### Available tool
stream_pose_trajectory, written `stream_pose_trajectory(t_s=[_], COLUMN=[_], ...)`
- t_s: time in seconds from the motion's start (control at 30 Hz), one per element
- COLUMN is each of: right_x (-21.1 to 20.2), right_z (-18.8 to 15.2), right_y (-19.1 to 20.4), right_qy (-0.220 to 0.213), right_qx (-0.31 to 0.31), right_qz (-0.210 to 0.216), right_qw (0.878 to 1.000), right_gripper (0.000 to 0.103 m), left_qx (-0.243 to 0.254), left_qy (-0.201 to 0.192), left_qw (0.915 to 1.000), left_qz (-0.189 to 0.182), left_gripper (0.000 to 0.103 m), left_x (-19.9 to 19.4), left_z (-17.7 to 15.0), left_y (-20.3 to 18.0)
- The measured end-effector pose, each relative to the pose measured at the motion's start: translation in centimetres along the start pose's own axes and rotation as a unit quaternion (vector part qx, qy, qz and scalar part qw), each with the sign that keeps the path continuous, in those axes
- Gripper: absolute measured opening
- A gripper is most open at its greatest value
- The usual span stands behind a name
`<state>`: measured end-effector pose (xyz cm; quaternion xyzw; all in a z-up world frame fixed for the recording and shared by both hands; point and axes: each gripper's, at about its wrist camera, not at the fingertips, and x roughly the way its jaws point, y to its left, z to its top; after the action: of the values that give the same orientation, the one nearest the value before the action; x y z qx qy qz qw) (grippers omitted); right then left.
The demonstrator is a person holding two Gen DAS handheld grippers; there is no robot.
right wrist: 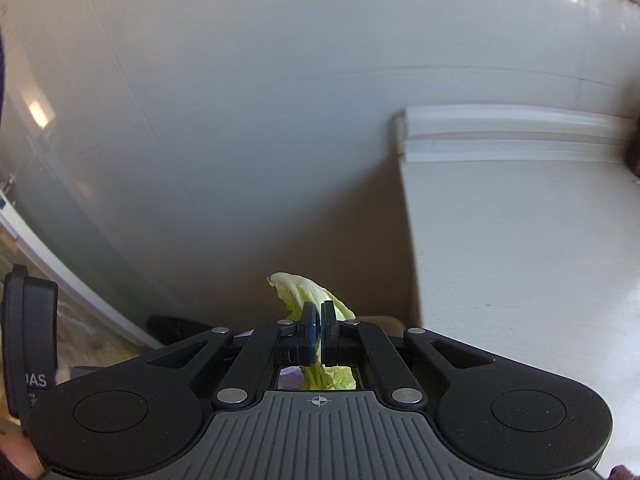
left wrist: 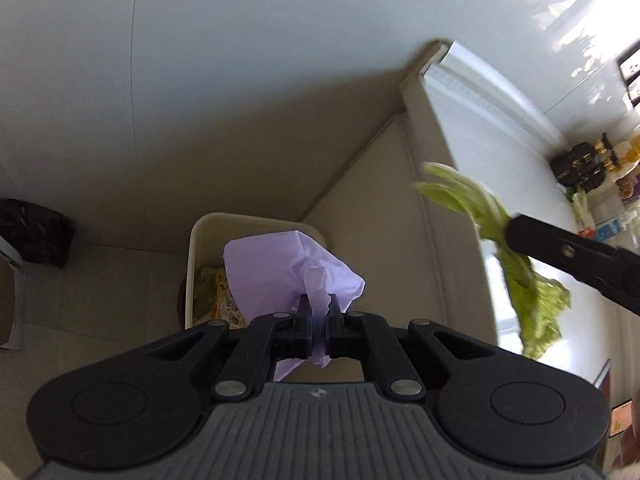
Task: Collect trash
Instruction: 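Lift the purple glove and cabbage leaf off the counter toward the bin, then open both tools to drop the glove and cabbage leaf into the bin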
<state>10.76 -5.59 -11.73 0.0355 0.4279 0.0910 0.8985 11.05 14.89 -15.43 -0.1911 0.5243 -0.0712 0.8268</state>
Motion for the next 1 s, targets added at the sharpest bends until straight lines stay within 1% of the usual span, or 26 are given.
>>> stream_pose_trajectory(t_s=[0.2,0.33,0.63,0.87,0.9,0.93,0.97,1.0], right_x=[4.3,6.4,8.6,9.4,9.7,9.6,9.5,9.1], right_z=[0.7,1.9,3.3,3.6,4.0,3.9,3.7,3.4], right_y=[0.0,-0.3,0.2,-0.2,0.0,-0.1,-0.1,-0.2], right_qy=[0.04,0.057,0.083,0.095,0.096,0.097,0.099,0.1], right_qx=[-0.003,0.001,-0.017,-0.005,-0.006,-0.005,-0.002,0.002], right_qz=[0.01,0.013,0.012,0.018,0.019,0.021,0.024,0.026], right_qw=[0.999,0.998,0.996,0.995,0.995,0.995,0.995,0.995], right_gripper=[0.001,0.001,0.001,0.001,0.001,0.005,0.009,0.01], left_qx=[0.031,0.039,0.064,0.094,0.097,0.099,0.1,0.101], left_qy=[0.011,0.019,0.034,0.041,0.041,0.041,0.041,0.039], left_qw=[0.9994,0.999,0.997,0.9938,0.9935,0.9933,0.9933,0.9932], left_qz=[0.006,0.009,0.027,0.042,0.043,0.043,0.043,0.042], left_gripper=[0.005,0.005,0.006,0.007,0.009,0.011,0.018,0.026], left_x=[2.0,3.2,5.4,6.1,6.0,6.0,6.0,6.0], left_z=[0.3,0.5,0.8,1.0,1.0,0.9,1.0,0.9], left_y=[0.2,0.7,1.3,0.9,0.9,0.9,0.9,0.8])
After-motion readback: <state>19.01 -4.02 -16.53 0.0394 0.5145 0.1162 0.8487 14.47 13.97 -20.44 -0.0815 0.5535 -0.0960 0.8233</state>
